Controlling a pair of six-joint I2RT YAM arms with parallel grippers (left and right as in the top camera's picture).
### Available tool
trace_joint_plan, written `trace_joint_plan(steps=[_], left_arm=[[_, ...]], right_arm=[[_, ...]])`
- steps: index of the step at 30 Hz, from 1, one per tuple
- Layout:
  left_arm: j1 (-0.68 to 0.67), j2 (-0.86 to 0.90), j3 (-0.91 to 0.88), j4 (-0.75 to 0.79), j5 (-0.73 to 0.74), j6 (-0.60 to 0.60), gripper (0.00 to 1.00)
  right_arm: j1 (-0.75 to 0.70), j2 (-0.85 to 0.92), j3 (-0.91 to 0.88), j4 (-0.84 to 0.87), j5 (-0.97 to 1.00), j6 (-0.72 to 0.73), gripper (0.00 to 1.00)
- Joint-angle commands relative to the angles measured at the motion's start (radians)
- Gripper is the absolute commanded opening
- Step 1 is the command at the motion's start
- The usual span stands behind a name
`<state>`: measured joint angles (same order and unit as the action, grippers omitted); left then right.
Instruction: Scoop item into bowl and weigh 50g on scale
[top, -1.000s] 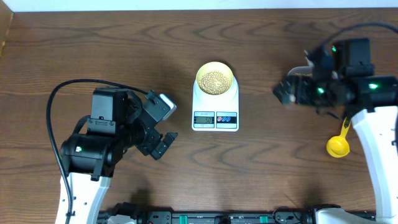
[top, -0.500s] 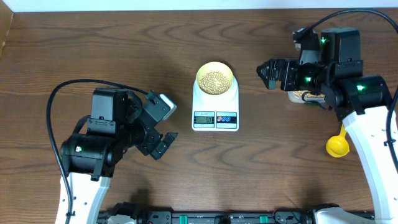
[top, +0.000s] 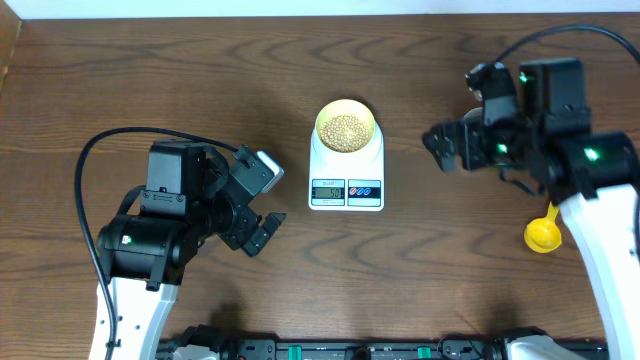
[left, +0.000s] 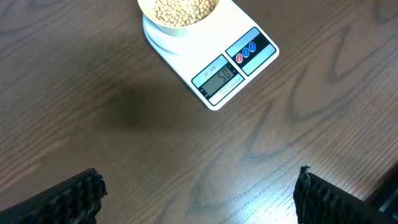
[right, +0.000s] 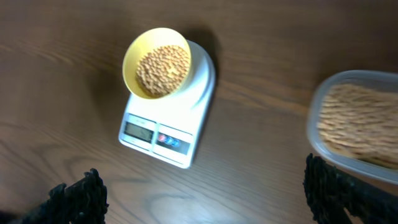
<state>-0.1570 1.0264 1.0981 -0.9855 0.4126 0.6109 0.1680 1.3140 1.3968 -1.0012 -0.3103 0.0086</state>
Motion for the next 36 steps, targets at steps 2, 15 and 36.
trace_joint_plan(steps=[2,15,36], left_arm=[[0.005,0.0,0.019,-0.001,-0.002,0.018,0.99],[0.005,0.0,0.019,-0.001,-0.002,0.017,0.99],[0.005,0.0,0.019,-0.001,-0.002,0.017,0.99]], right_arm=[[0.004,-0.177,0.007,-0.074,0.069,-0.084,0.99],[0.004,-0.676,-0.174,-0.118,0.319,0.043,0.99],[0.003,-1.309,-0.688,-0.011,0.315,0.073,0.99]])
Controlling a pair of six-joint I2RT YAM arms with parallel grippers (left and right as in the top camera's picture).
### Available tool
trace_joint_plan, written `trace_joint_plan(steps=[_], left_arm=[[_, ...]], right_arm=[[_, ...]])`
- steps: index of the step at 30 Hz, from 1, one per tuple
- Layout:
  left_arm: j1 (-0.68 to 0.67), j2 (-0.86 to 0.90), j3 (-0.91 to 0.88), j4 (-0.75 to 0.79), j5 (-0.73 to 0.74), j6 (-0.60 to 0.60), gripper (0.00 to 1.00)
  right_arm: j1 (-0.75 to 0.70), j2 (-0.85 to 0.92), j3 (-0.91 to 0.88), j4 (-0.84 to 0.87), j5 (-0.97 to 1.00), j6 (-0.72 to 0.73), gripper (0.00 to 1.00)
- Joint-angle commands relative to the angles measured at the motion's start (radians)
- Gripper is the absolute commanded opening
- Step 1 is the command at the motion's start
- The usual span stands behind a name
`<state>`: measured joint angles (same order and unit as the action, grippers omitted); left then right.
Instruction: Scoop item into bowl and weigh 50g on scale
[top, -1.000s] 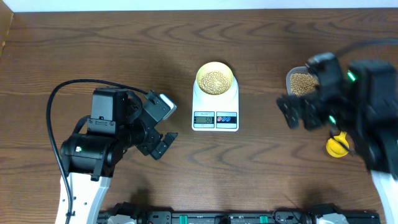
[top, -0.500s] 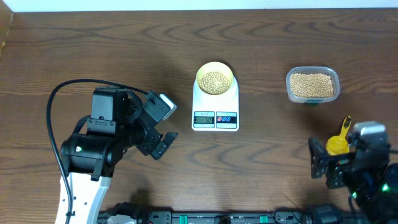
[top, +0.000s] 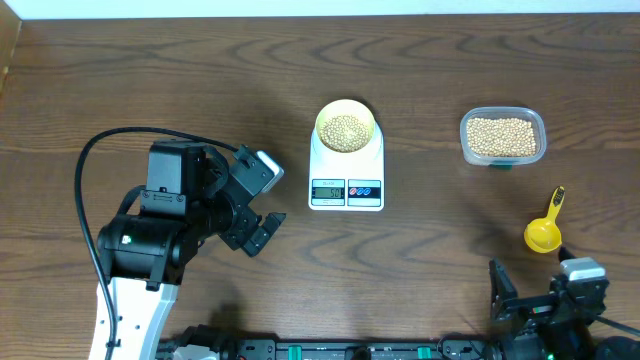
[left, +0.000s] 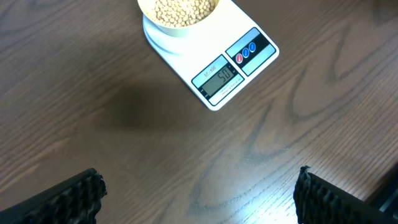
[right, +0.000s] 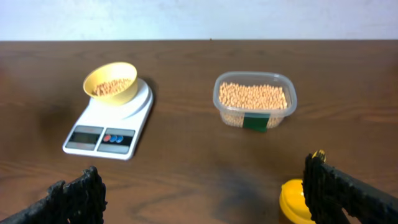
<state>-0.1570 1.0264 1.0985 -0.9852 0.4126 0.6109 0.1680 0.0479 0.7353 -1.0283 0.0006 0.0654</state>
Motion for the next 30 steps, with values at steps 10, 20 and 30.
trace_joint_plan(steps=[10,20,30], left_arm=[[0.005,0.0,0.018,-0.001,-0.002,0.017,0.99],[0.005,0.0,0.018,-0.001,-0.002,0.017,0.99],[0.005,0.0,0.018,-0.001,-0.002,0.017,0.99]], right_arm=[[0.003,-0.041,-0.111,0.132,0.013,0.026,0.99],[0.003,-0.041,-0.362,0.368,0.05,0.099,0.99],[0.003,-0.041,-0.556,0.64,0.077,0.099,0.99]])
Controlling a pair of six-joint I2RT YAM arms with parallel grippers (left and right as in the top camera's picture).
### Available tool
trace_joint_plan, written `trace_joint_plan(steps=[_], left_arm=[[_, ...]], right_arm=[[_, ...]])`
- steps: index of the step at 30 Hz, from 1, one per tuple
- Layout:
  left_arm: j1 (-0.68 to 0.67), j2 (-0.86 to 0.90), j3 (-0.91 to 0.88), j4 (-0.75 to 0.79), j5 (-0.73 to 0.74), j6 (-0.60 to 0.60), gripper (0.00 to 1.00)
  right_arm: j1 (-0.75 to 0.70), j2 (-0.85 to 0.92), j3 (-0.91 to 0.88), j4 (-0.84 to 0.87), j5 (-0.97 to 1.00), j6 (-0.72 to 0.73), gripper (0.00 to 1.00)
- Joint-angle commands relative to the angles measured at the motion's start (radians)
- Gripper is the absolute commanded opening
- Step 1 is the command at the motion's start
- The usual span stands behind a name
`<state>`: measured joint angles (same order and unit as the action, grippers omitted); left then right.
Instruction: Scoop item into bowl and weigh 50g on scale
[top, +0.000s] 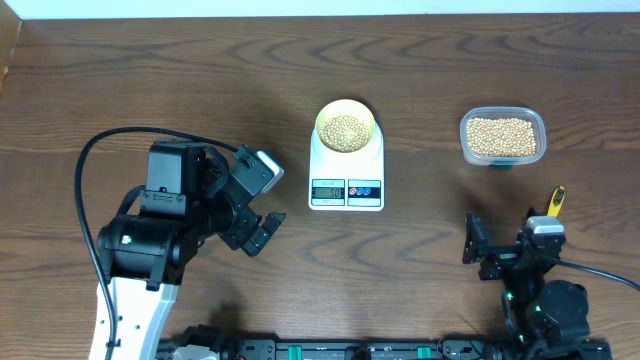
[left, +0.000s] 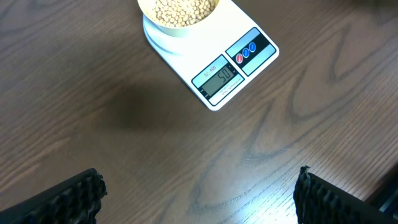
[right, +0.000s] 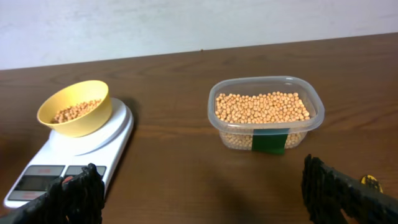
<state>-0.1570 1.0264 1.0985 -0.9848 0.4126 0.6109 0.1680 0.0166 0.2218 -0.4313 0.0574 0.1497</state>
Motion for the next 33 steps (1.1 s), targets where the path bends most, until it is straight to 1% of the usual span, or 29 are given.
trace_joint_plan(steps=[1,7,33], left_arm=[[0.005,0.0,0.018,-0.002,-0.002,0.017,0.99],[0.005,0.0,0.018,-0.002,-0.002,0.018,0.99],[0.005,0.0,0.018,-0.002,-0.002,0.017,0.99]], right_arm=[[0.003,-0.01,-0.054,0.063,0.02,0.014,0.99],[0.003,-0.01,-0.171,0.258,0.019,0.045,0.99],[0.003,0.082,-0.172,0.259,0.015,0.013,0.99]])
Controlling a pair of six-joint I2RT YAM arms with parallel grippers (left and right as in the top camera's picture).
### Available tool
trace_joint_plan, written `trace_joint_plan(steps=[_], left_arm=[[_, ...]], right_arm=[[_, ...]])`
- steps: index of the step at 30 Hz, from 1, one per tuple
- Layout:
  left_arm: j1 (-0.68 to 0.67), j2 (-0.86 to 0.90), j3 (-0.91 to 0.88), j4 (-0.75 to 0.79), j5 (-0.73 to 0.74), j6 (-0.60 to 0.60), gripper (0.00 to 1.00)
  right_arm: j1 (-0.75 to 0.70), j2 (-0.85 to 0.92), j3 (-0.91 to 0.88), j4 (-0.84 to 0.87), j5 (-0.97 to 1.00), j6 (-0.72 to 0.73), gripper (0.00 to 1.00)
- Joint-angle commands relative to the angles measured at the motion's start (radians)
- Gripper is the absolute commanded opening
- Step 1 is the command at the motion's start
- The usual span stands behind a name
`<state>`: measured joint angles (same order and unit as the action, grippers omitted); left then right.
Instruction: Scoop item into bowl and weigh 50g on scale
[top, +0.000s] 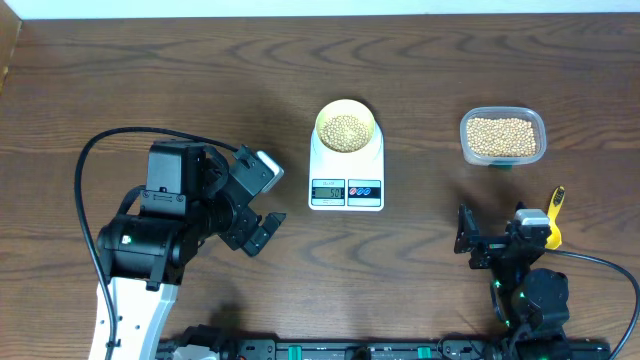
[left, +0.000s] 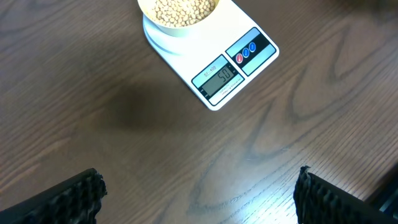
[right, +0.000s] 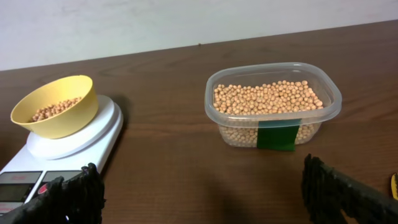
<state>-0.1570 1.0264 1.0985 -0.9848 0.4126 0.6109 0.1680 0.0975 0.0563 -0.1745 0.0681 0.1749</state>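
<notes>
The yellow bowl (top: 346, 128) of soybeans sits on the white scale (top: 346, 180). In the left wrist view the scale (left: 214, 68) has a display that reads 50. The clear tub of soybeans (top: 503, 137) stands at the far right. The yellow scoop (top: 552, 212) lies on the table, partly hidden behind my right gripper (top: 492, 228). That gripper is open and empty, low near the front edge, facing the tub (right: 272, 102) and the bowl (right: 55, 106). My left gripper (top: 268, 205) hangs open and empty, left of the scale.
A black cable (top: 110, 150) loops over the table behind the left arm. The right arm's cable (top: 600, 265) trails toward the right edge. Black rails (top: 330, 350) run along the front edge. A white wall (right: 186, 25) stands behind the table.
My right gripper has shifted slightly left and toward the tub, which looks a little nearer in the right wrist view. The left arm, scale, bowl and scoop have not moved.
My right gripper was first open high over the far right, covering the tub, with the scoop lying on the table. Then it was down at the front edge, open. At the last two moments it stood a little farther in, beside the scoop. The scale read 50 throughout.
</notes>
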Motion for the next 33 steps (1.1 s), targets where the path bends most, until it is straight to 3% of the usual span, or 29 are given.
trace_joint_plan(steps=[1,10,15,18,25,29,33], left_arm=[[0.005,0.0,0.018,-0.002,-0.002,0.017,0.99],[0.005,0.0,0.018,-0.011,0.0,0.002,0.99],[0.005,-0.013,0.019,0.056,0.128,-0.011,0.99],[0.005,-0.055,0.019,0.076,0.124,-0.15,0.99],[0.005,-0.297,0.018,0.042,-0.041,-0.43,0.99],[0.005,-0.422,0.018,-0.08,-0.08,-0.461,0.99],[0.005,-0.523,0.018,-0.153,-0.218,-0.542,0.99]], right_arm=[[0.003,0.002,-0.006,0.002,0.005,-0.012,0.99],[0.003,0.002,-0.006,0.002,0.005,-0.012,0.99],[0.003,0.002,-0.006,0.002,0.005,-0.012,0.99],[0.003,0.002,-0.006,0.002,0.005,-0.012,0.99],[0.003,0.002,-0.006,0.002,0.005,-0.012,0.99],[0.003,0.002,-0.006,0.002,0.005,-0.012,0.99],[0.003,0.002,-0.006,0.002,0.005,-0.012,0.99]])
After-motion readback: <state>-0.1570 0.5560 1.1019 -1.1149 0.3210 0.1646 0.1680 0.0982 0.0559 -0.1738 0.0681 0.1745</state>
